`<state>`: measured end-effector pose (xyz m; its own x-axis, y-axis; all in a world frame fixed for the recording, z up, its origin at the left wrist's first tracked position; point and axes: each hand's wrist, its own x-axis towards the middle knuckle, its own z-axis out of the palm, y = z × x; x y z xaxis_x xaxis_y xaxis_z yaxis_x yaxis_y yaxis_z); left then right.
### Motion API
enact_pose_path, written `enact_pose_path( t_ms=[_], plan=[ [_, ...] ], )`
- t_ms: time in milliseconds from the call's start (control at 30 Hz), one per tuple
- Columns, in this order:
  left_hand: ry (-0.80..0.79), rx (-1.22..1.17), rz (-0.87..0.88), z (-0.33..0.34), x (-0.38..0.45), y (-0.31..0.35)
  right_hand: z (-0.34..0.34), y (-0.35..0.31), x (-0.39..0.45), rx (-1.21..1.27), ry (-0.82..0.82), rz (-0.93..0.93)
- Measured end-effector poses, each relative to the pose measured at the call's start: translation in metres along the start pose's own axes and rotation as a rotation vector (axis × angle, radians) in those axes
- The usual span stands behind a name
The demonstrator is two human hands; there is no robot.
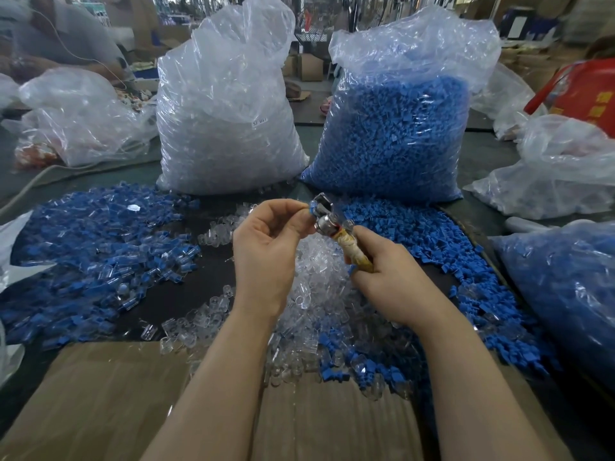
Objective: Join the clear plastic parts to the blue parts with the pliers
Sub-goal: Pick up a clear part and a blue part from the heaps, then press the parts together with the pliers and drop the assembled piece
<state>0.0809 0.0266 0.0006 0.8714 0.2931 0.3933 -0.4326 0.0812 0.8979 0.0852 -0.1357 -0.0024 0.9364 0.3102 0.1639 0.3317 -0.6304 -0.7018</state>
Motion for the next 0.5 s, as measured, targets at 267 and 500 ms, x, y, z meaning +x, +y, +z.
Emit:
enact_pose_path(
  t_ms=[267,500],
  plan=[
    [0.370,-0.296,-0.452,-0.030,0.017,-0.005,0.001,0.012,0.005,-0.083,0.137,0.145],
    [0.881,-0.733,-0.556,-0.090,0.031,-0.001,-0.008,0.027,0.005,-0.338,0.311,0.378]
  ],
)
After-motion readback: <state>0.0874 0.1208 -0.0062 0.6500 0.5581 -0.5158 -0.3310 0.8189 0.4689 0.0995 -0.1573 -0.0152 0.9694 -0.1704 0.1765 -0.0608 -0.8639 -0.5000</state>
